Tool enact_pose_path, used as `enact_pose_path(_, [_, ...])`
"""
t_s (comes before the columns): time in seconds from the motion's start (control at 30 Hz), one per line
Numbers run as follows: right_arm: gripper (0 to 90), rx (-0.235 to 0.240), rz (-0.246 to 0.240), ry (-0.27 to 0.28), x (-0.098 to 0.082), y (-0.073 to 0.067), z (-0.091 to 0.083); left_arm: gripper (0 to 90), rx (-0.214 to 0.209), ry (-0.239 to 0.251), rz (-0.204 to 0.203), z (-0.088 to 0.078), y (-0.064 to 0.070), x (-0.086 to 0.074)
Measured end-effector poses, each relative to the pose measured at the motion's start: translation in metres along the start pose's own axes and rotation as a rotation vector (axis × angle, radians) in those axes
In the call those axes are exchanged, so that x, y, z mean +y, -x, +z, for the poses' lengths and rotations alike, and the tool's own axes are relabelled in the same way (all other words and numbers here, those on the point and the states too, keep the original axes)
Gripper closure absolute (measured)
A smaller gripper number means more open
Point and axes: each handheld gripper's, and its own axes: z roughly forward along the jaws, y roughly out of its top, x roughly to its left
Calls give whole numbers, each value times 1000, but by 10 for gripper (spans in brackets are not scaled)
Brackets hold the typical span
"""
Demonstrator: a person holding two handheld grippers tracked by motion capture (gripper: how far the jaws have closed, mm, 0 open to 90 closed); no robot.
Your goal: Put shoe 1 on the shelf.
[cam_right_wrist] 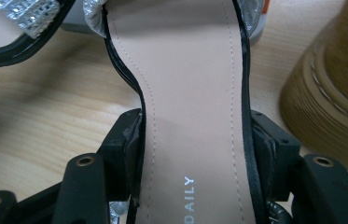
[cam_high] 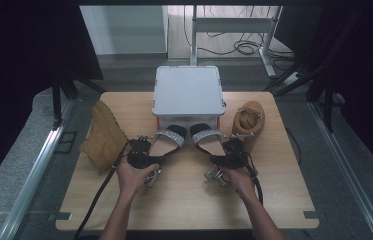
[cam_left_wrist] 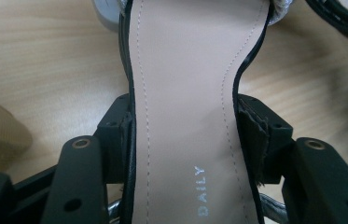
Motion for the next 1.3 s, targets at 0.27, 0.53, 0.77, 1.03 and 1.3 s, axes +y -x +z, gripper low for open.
enact_pose_path(0.27, [424,1,22,6,10,-4,9,432,-6,15,-18,6,0,5])
enact_pose_path(0.53, [425,-7,52,14,15,-1,13,432,14,47,-65,14,-6,9])
enact_pose_path(0.77, [425,-15,62,28,22,-2,15,432,27,63,-94,16,-12,13])
enact_pose_path(1.03, [425,-15,89,36,26,-5,24,432,37,78,-113,19,-14,19])
enact_pose_path(1.3, [425,-28,145,55,28,-6,37,432,40,90,-146,31,-12,27])
